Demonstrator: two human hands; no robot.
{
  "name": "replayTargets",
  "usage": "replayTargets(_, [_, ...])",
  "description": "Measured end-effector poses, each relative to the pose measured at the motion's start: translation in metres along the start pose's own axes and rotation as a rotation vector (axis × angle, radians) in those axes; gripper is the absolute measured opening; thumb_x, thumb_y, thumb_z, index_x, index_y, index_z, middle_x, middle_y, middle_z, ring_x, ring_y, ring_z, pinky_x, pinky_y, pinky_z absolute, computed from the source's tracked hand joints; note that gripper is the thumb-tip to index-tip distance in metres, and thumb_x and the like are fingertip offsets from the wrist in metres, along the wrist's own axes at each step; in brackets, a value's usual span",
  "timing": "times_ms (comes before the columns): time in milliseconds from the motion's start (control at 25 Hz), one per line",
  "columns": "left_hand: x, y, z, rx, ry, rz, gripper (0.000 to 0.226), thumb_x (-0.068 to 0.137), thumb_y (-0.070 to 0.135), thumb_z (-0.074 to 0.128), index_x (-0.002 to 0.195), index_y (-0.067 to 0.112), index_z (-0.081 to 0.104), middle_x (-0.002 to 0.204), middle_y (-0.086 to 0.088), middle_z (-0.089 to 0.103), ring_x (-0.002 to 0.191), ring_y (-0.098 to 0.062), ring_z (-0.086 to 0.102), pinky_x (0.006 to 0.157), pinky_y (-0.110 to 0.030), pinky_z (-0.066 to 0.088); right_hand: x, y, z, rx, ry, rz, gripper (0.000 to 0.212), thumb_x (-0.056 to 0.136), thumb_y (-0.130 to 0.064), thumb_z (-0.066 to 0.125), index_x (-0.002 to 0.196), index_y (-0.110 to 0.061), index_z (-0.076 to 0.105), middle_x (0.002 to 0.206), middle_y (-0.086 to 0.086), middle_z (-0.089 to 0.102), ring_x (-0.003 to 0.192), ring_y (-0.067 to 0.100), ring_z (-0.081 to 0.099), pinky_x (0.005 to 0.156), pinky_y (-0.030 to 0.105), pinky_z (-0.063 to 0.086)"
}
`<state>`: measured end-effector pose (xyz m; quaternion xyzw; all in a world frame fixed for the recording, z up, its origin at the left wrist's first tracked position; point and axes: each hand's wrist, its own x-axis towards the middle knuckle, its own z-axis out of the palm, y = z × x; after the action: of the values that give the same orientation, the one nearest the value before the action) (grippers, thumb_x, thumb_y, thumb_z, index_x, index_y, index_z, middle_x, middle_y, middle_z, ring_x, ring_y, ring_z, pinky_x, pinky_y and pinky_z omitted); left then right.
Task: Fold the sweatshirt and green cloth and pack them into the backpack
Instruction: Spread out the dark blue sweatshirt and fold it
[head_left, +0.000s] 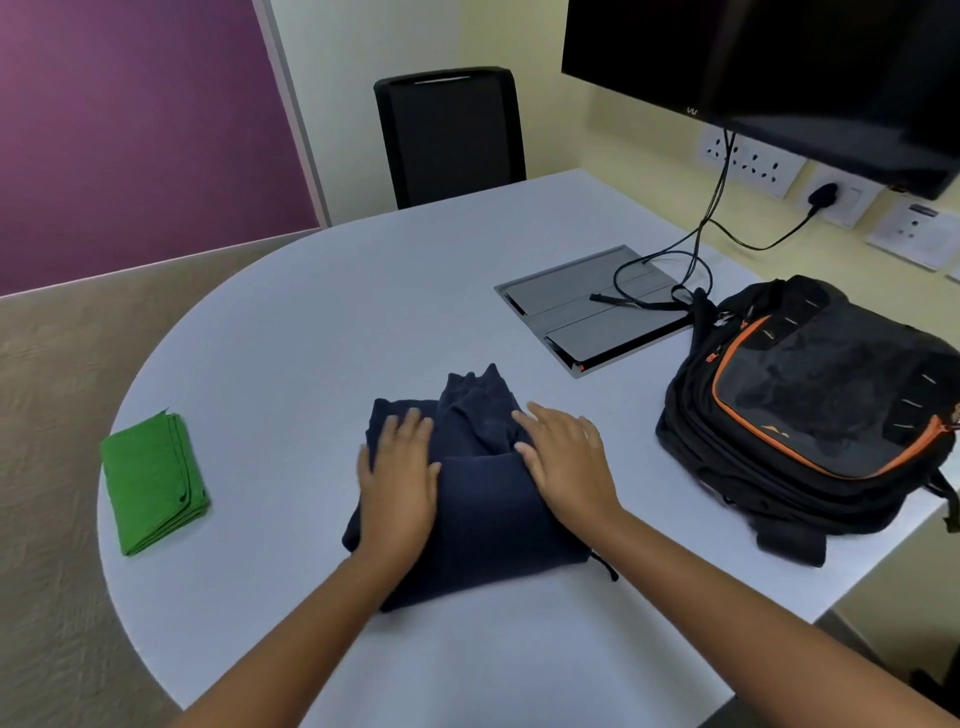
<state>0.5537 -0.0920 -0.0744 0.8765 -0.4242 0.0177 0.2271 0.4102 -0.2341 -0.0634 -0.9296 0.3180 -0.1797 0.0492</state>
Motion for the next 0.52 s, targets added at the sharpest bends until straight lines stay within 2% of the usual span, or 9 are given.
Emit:
replayTargets(40, [-0.010, 0.009, 0.008, -0.016, -0.008, 0.119, 0.051, 0.092, 0.023, 0.044, 0.142, 0.018, 0.032, 0.151, 0.001, 0.033, 0.143, -0.019, 0.020, 0.114, -0.051, 0.020, -0.004, -0.005, 0.005, -0.059, 0.051, -0.103, 0.038, 0.098, -0.040, 0.031, 0.127, -0.026, 0.051, 0.139, 0.000, 0.050, 0.124, 0.020, 0.045, 0.104, 0.045, 0.031])
replayTargets(120, [-0.031, 0.011, 0.029, 0.001, -0.149, 0.279, 0.054, 0.095, 0.034, 0.031, 0.146, 0.021, 0.020, 0.153, 0.005, 0.028, 0.143, -0.014, 0.010, 0.113, -0.054, 0.020, -0.017, -0.009, 0.022, -0.112, -0.015, -0.207, 0.044, 0.100, -0.045, 0.020, 0.128, -0.027, 0.050, 0.145, 0.001, 0.043, 0.131, 0.021, 0.039, 0.106, 0.050, 0.025])
replayTargets(240, [-0.036, -0.008, 0.050, 0.097, -0.280, 0.191, 0.057, 0.098, 0.050, 0.009, 0.147, 0.022, 0.021, 0.152, 0.004, 0.030, 0.141, -0.014, 0.013, 0.114, -0.050, 0.016, -0.037, -0.005, 0.046, -0.112, -0.221, -0.150, 0.056, 0.097, -0.056, 0.011, 0.137, -0.029, 0.040, 0.150, 0.000, 0.035, 0.136, 0.023, 0.032, 0.109, 0.050, 0.018])
replayTargets(320, [-0.030, -0.012, 0.054, 0.127, -0.344, 0.129, 0.062, 0.096, 0.054, 0.004, 0.147, 0.023, 0.022, 0.151, 0.003, 0.033, 0.140, -0.016, 0.015, 0.113, -0.046, 0.013, -0.036, 0.000, 0.054, -0.084, -0.304, -0.114, 0.058, 0.096, -0.058, 0.012, 0.141, -0.029, 0.033, 0.150, 0.000, 0.035, 0.139, 0.022, 0.024, 0.110, 0.049, 0.014])
replayTargets(400, [-0.024, -0.014, 0.058, 0.141, -0.348, 0.148, 0.068, 0.091, 0.061, -0.005, 0.148, 0.026, 0.009, 0.155, 0.007, 0.017, 0.145, -0.017, 0.003, 0.117, -0.047, 0.008, -0.028, 0.003, 0.058, -0.051, -0.342, -0.097, 0.058, 0.095, -0.060, 0.011, 0.142, -0.031, 0.030, 0.150, -0.001, 0.035, 0.139, 0.021, 0.020, 0.112, 0.049, 0.013])
replayTargets(480, [-0.016, -0.016, 0.062, 0.078, -0.350, 0.159, 0.078, 0.077, 0.070, -0.020, 0.145, 0.032, -0.011, 0.152, 0.016, -0.009, 0.142, -0.010, -0.015, 0.115, -0.043, -0.006, -0.020, 0.004, 0.061, -0.008, -0.379, -0.085, 0.061, 0.094, -0.062, 0.008, 0.143, -0.032, 0.028, 0.151, -0.003, 0.033, 0.141, 0.021, 0.020, 0.115, 0.051, 0.014])
replayTargets(520, [-0.013, -0.017, 0.062, 0.055, -0.374, 0.150, 0.081, 0.072, 0.073, -0.024, 0.142, 0.034, -0.016, 0.149, 0.019, -0.015, 0.139, -0.007, -0.020, 0.113, -0.042, -0.012, -0.018, 0.006, 0.063, 0.024, -0.384, -0.084, 0.065, 0.092, -0.064, 0.005, 0.144, -0.032, 0.027, 0.153, -0.003, 0.030, 0.143, 0.022, 0.019, 0.114, 0.050, 0.012])
